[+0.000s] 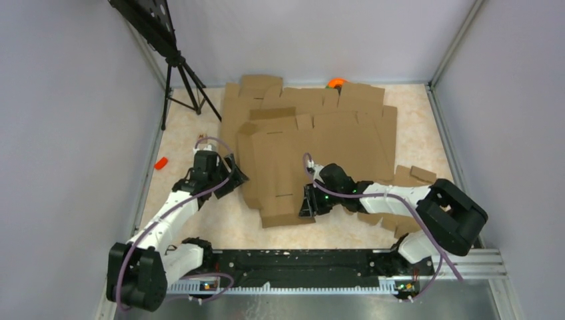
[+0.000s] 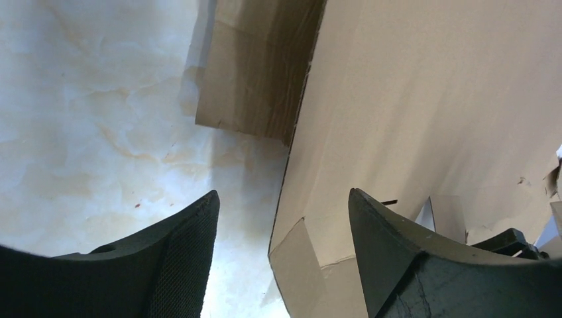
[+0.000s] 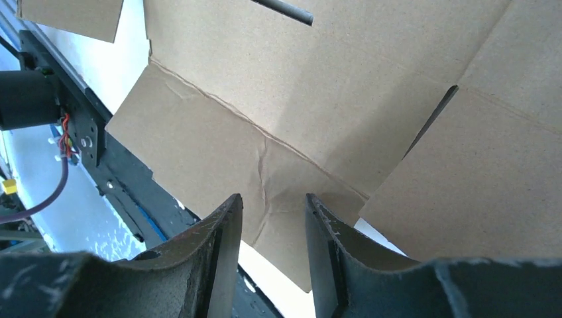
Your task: Fold the paper box
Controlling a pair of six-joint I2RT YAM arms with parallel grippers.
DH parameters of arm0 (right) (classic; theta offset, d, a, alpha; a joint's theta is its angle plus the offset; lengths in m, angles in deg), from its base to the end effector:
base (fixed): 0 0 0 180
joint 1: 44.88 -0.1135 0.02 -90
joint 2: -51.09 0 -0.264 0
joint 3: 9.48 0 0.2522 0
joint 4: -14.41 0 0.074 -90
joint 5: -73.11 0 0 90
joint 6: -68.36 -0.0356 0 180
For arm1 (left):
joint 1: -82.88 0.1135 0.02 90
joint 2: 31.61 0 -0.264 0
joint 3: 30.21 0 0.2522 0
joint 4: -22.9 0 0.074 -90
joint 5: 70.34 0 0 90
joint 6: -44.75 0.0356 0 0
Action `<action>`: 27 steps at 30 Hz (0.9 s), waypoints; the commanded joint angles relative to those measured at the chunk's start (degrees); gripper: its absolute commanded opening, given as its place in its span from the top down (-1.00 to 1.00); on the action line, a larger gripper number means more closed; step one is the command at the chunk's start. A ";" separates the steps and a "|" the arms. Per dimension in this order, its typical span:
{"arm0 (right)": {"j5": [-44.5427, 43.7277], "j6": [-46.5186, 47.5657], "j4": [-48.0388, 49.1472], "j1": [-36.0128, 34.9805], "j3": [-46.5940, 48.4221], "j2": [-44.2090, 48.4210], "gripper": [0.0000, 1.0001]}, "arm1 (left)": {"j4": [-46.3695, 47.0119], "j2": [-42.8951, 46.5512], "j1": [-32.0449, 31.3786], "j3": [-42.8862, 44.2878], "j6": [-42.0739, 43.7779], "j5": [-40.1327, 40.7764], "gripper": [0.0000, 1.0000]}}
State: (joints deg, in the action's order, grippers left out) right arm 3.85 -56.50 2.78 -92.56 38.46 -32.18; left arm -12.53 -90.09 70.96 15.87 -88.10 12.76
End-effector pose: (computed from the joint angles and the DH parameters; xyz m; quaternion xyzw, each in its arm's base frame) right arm 0.1711 0.2067 0.1514 -0.1678 0.9020 0.3639 0.1608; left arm 0.1965 -0.0458 0.2034 -0.2275 0.9034 -0.2150 0.2930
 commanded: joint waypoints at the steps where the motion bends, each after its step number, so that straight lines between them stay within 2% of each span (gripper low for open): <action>1: -2.05 2.13 -1.94 -1.46 1.63 0.52 0.21 | 5.17 -2.13 0.91 3.84 3.21 -3.10 -0.44; 4: -2.72 2.55 -5.03 -1.46 2.82 5.50 0.19 | 6.12 -3.65 1.24 4.66 4.46 -3.15 -0.43; 8: -7.39 2.76 -11.03 -1.45 5.09 12.83 0.01 | 6.18 -6.74 1.93 5.14 4.53 -4.79 -0.35; 9: -9.16 2.64 -12.70 -1.47 5.46 14.65 -0.04 | 5.89 -7.23 2.05 5.15 4.53 -5.44 -0.33; 13: -17.79 1.90 -17.43 -1.20 4.83 21.64 -0.47 | 9.25 -7.54 2.08 3.02 3.97 -9.02 -0.26; 16: -23.81 0.67 -20.37 -0.04 3.86 25.51 -0.61 | 10.24 -8.38 2.08 2.10 3.68 -10.98 -0.24; 21: -26.10 -8.73 -25.59 4.23 3.83 25.06 -0.64 | 10.67 -8.73 2.08 1.33 3.97 -11.73 -0.21; 23: -24.18 -11.76 -24.39 4.44 2.33 26.00 -0.67 | 10.60 -8.31 2.08 1.16 4.20 -12.09 -0.21; 25: -23.53 -16.39 -22.08 4.39 -0.84 28.33 -0.79 | 10.68 -8.01 2.08 0.86 4.44 -12.64 -0.21; 27: -24.04 -21.32 -19.40 4.43 -4.22 30.83 -0.80 | 11.04 -7.89 2.08 0.53 4.53 -13.05 -0.21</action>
State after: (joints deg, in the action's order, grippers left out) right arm -19.26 -67.21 -19.19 -88.21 38.94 -5.71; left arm -4.22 -98.79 72.78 17.24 -84.41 1.57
